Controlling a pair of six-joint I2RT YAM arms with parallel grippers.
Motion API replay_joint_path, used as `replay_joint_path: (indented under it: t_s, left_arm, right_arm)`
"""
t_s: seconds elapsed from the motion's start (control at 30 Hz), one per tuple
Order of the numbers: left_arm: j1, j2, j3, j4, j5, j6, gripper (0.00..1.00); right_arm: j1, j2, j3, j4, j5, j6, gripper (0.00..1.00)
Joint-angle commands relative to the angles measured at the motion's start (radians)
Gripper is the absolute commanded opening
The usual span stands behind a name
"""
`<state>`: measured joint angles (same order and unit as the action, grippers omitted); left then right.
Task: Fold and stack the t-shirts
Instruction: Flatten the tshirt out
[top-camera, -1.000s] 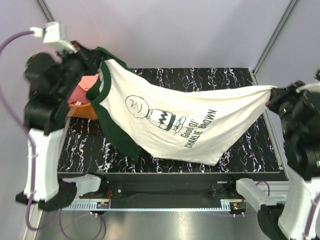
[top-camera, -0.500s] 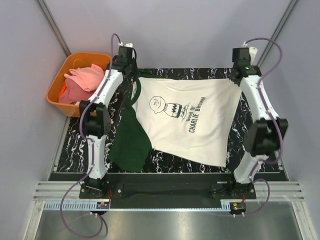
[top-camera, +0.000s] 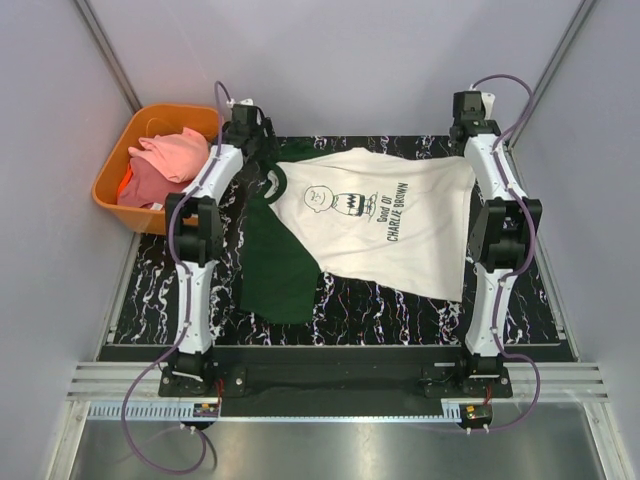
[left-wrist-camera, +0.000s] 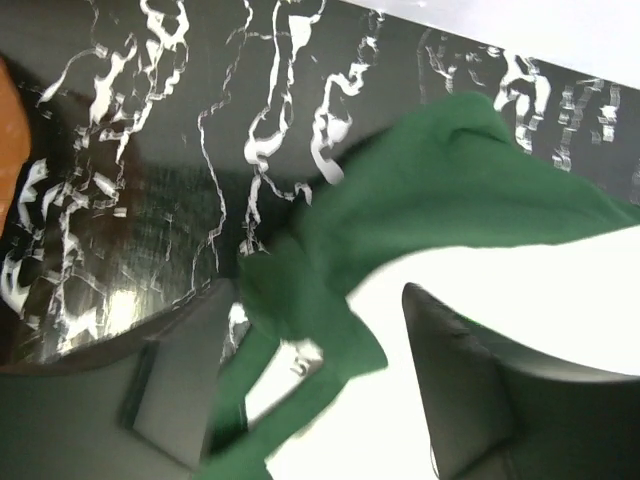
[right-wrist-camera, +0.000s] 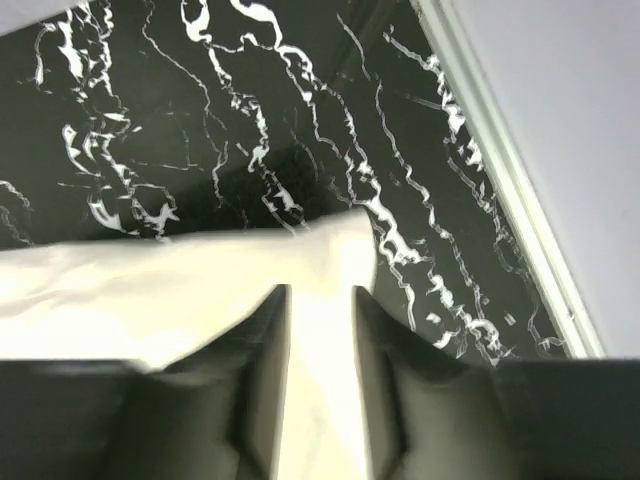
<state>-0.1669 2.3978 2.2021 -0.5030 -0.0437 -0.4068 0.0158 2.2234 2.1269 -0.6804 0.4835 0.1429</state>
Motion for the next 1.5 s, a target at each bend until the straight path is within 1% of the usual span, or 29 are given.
replay_joint_path:
  t_s: [0.0, 0.03, 0.07, 0.1, 0.2, 0.23, 0.27, 0.3, 0.33, 0.37, 0.4, 0.43, 0.47, 0.5, 0.53, 0.57, 0.6, 0.63, 0.67, 0.7, 0.77, 0.8, 0.83, 0.9, 0.97, 1.03, 1.1, 1.23, 1.47]
  left_arm:
    - [-0.009, -0.19, -0.091, 0.06, -0.012, 0.026, 0.77]
    - [-0.011, -0.254, -0.12, 0.054, -0.016, 0.034, 0.78]
    - [-0.014, -0.284, -0.178, 0.037, -0.021, 0.046, 0.79]
    - [-0.025, -0.322, -0.208, 0.028, -0.027, 0.051, 0.79]
    - [-0.049, -0.478, -0.353, -0.015, -0.061, 0.054, 0.8]
    - [-0.057, -0.52, -0.399, -0.022, -0.07, 0.051, 0.8]
    - [-0.063, -0.614, -0.492, -0.037, -0.071, 0.043, 0.8]
    - [-0.08, -0.658, -0.54, -0.045, -0.073, 0.039, 0.8]
    - [-0.088, -0.708, -0.592, -0.052, -0.077, 0.033, 0.8]
    - [-0.095, -0.794, -0.693, -0.075, -0.07, 0.011, 0.79]
    - [-0.103, -0.845, -0.75, -0.086, -0.056, -0.001, 0.78]
    - [-0.105, -0.888, -0.806, -0.097, -0.03, -0.012, 0.77]
    - [-0.106, -0.932, -0.912, -0.123, -0.018, -0.044, 0.77]
    - [-0.106, -1.027, -0.97, -0.132, 0.004, -0.058, 0.77]
    - [-0.105, -1.069, -1.023, -0.141, 0.013, -0.067, 0.77]
    - [-0.105, -1.113, -1.12, -0.164, 0.021, -0.079, 0.77]
    - [-0.103, -1.178, -1.159, -0.179, 0.027, -0.081, 0.77]
    - [-0.103, -1.206, -1.191, -0.198, 0.028, -0.084, 0.78]
    - [-0.102, -1.221, -1.238, -0.241, 0.031, -0.092, 0.79]
    - [-0.091, -1.232, -1.257, -0.261, 0.036, -0.101, 0.8]
    - [-0.066, -1.243, -1.312, -0.285, 0.089, -0.112, 0.82]
    - [-0.034, -1.243, -1.331, -0.287, 0.134, -0.116, 0.82]
    - [-0.014, -1.24, -1.364, -0.289, 0.16, -0.124, 0.82]
    - [0.03, -1.226, -1.39, -0.26, 0.218, -0.136, 0.84]
    - [0.043, -1.194, -1.391, -0.24, 0.231, -0.133, 0.85]
    - [0.055, -1.174, -1.388, -0.236, 0.235, -0.138, 0.88]
    - [0.072, -1.149, -1.403, -0.23, 0.264, -0.164, 0.91]
    - [0.09, -1.12, -1.505, -0.145, 0.366, -0.22, 0.91]
    - [0.092, -1.063, -1.584, -0.02, 0.418, -0.268, 0.88]
  right_arm:
    - [-0.007, -0.031, 0.071, -0.12, -0.013, 0.026, 0.46]
    - [-0.008, -0.03, 0.091, -0.164, -0.026, 0.041, 0.5]
    - [-0.008, -0.037, 0.096, -0.209, -0.039, 0.076, 0.62]
    - [-0.008, -0.045, 0.093, -0.287, -0.052, 0.089, 0.66]
    - [-0.008, -0.119, 0.012, -0.375, -0.089, 0.156, 0.75]
    - [-0.008, -0.192, -0.092, -0.375, -0.153, 0.168, 0.76]
    - [-0.008, -0.232, -0.149, -0.37, -0.198, 0.2, 0.77]
    - [-0.008, -0.275, -0.276, -0.346, -0.248, 0.213, 0.77]
    - [-0.007, -0.366, -0.347, -0.326, -0.341, 0.224, 0.77]
    - [-0.005, -0.413, -0.414, -0.309, -0.389, 0.242, 0.78]
    - [-0.002, -0.463, -0.555, -0.268, -0.431, 0.25, 0.8]
    - [-0.001, -0.563, -0.623, -0.246, -0.513, 0.259, 0.81]
    - [0.003, -0.615, -0.689, -0.22, -0.564, 0.267, 0.81]
    - [0.004, -0.664, -0.808, -0.17, -0.674, 0.265, 0.81]
    - [0.009, -0.755, -0.864, -0.148, -0.721, 0.264, 0.8]
    - [0.015, -0.796, -0.916, -0.125, -0.77, 0.267, 0.81]
    - [0.021, -0.83, -1.014, -0.07, -0.884, 0.273, 0.8]
    - [0.029, -0.884, -1.054, -0.048, -0.931, 0.283, 0.81]
    - [0.042, -0.907, -1.093, -0.024, -0.963, 0.323, 0.81]
    - [0.097, -0.927, -1.154, 0.022, -0.983, 0.346, 0.81]
    - [0.176, -0.967, -1.206, 0.074, -0.981, 0.418, 0.81]
    - [0.261, -0.973, -1.255, 0.14, -0.977, 0.447, 0.81]
    - [0.295, -0.976, -1.281, 0.177, -0.984, 0.483, 0.81]
    - [0.396, -0.966, -1.347, 0.306, -1.003, 0.59, 0.8]
    - [0.455, -0.94, -1.38, 0.419, -1.011, 0.676, 0.8]
    - [0.516, -0.903, -1.389, 0.456, -1.014, 0.704, 0.8]
    - [0.547, -0.88, -1.378, 0.47, -1.005, 0.709, 0.8]
    - [0.578, -0.832, -1.377, 0.495, -1.0, 0.708, 0.8]
    - [0.604, -0.783, -1.391, 0.544, -1.011, 0.715, 0.79]
